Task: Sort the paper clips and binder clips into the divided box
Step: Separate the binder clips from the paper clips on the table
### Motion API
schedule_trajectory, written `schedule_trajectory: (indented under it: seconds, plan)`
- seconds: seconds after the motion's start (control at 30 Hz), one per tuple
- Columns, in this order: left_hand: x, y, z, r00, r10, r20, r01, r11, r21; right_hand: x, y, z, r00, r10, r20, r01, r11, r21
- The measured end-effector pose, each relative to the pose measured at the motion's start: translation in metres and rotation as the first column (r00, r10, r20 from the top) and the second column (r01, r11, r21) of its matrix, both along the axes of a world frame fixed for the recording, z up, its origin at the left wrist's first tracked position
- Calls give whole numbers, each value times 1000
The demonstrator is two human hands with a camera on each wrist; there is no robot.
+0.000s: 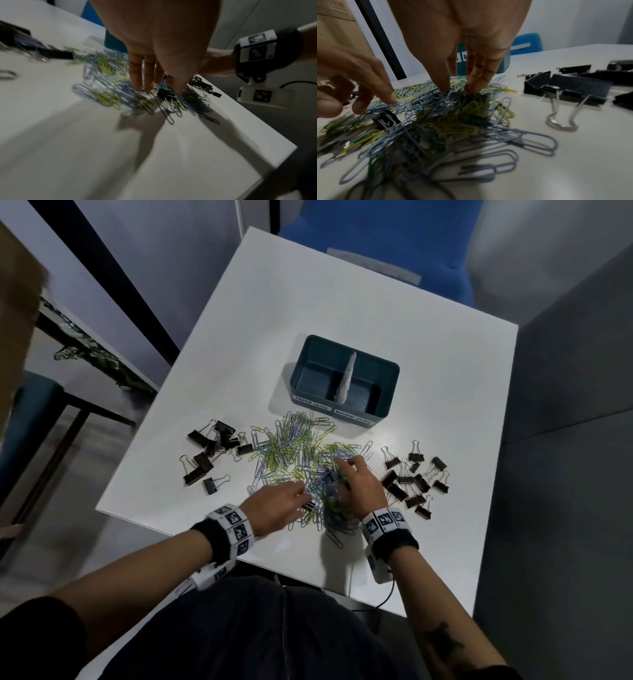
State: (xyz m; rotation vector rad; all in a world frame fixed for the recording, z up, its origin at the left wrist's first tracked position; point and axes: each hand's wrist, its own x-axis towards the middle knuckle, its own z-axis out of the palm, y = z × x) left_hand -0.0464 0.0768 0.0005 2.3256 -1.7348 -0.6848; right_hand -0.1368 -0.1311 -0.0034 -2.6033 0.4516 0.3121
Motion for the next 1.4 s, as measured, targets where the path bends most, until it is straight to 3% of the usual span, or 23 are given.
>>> schedule_trajectory:
  seconds: [0.27, 0.5, 0.77, 0.9, 1.1, 1.2, 1.3, 1.4]
  plan:
    - [-16, -21, -10, 991, 34, 128, -39, 999, 37, 15, 8, -6, 997, -60, -51, 60, 998, 1]
    - [-14, -28, -7, 990, 37, 135, -37, 999, -3, 13, 16, -7, 974, -221, 45, 218, 973, 75]
    - [10, -19, 7, 955, 268, -124, -286, 945, -158, 6, 5, 8, 921, -362, 145, 332, 923, 192]
    - [22, -12, 16, 890, 366, -271, -423, 884, -197, -2, -8, 17, 855, -496, 150, 407, 822, 397]
    - [52, 18, 12, 691, 619, -375, -702, 699, -140, -20, -34, 29, 746, -646, 163, 496, 702, 512]
    - [73, 43, 16, 629, 712, -311, -773, 616, -154, -37, -59, 26, 717, -677, 164, 565, 703, 432]
    - [97, 68, 10, 543, 817, -197, -837, 546, -44, -51, -84, 27, 731, -670, 128, 631, 735, 246]
    - [111, 85, 4, 567, 812, -137, -808, 581, 102, -61, -104, 21, 796, -605, -10, 600, 787, 144]
